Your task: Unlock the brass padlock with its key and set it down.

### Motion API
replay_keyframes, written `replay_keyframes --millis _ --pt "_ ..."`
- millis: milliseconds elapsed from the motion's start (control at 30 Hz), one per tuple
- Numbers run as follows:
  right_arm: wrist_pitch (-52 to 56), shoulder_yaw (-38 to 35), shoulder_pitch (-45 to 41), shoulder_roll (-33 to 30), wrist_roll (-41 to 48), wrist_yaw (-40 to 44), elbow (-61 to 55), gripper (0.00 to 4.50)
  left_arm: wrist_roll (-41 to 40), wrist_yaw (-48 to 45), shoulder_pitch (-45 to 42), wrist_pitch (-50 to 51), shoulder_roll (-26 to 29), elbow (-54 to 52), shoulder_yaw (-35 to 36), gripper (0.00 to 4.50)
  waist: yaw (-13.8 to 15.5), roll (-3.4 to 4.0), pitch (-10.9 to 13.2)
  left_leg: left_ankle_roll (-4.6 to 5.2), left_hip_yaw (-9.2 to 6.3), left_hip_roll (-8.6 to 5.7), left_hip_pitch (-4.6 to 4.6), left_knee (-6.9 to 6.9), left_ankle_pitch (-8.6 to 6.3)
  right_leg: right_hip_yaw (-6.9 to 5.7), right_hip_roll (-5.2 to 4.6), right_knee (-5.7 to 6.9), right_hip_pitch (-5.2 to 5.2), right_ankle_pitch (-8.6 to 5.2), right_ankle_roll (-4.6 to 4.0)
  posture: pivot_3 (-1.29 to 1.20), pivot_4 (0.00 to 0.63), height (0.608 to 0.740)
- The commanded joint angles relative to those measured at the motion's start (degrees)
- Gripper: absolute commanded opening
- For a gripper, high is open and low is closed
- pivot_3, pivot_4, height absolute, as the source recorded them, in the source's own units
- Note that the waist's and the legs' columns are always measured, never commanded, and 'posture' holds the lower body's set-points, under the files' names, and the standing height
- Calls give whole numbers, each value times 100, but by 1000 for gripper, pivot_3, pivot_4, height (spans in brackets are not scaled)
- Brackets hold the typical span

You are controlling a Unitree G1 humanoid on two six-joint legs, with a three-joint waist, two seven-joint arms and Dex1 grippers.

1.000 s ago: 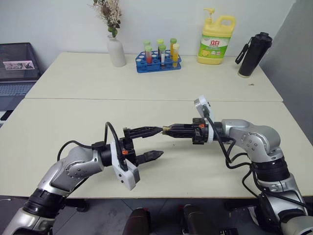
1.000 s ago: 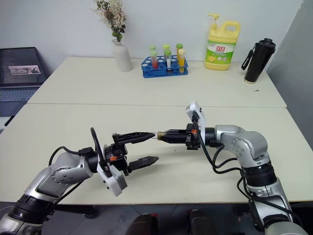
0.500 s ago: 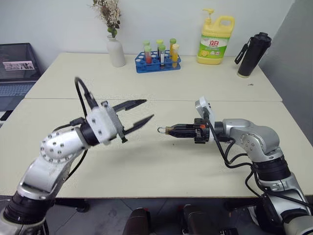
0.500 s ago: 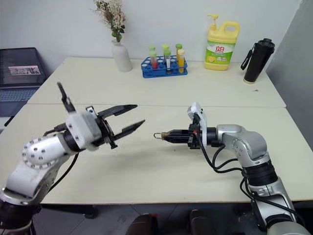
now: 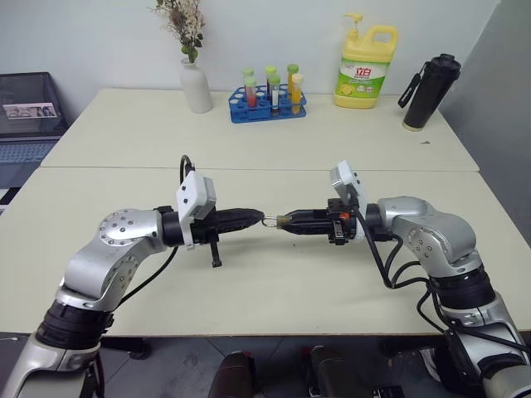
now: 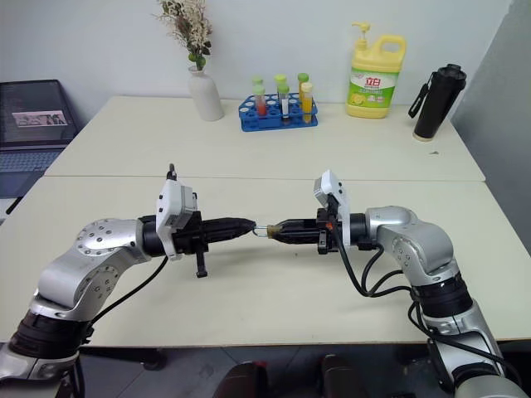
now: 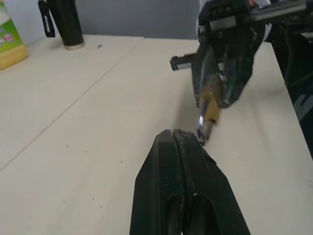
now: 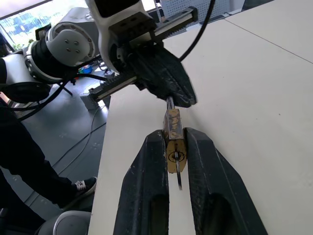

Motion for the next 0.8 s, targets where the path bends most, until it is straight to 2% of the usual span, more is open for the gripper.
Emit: replay_keyframes --millis 33,433,800 --pt "14 -220 -10 -40 203 14 -274 187 243 -181 -184 -150 -160 161 -6 0 0 0 0 0 0 0 0 0 0 0 0 0 0 1 -1 0 150 740" --pt "66 -215 -32 -58 251 -25 -219 187 333 -519 -41 88 -413 -48 10 0 -2 0 0 0 -1 2 0 -1 0 2 -1 0 -1 1 -2 0 150 740" --pt "22 -172 -57 -61 142 -10 -24 187 196 -503 352 385 -344 -579 211 0 -4 0 0 0 -1 2 0 -1 0 3 -3 0 -1 1 -1 0 150 740"
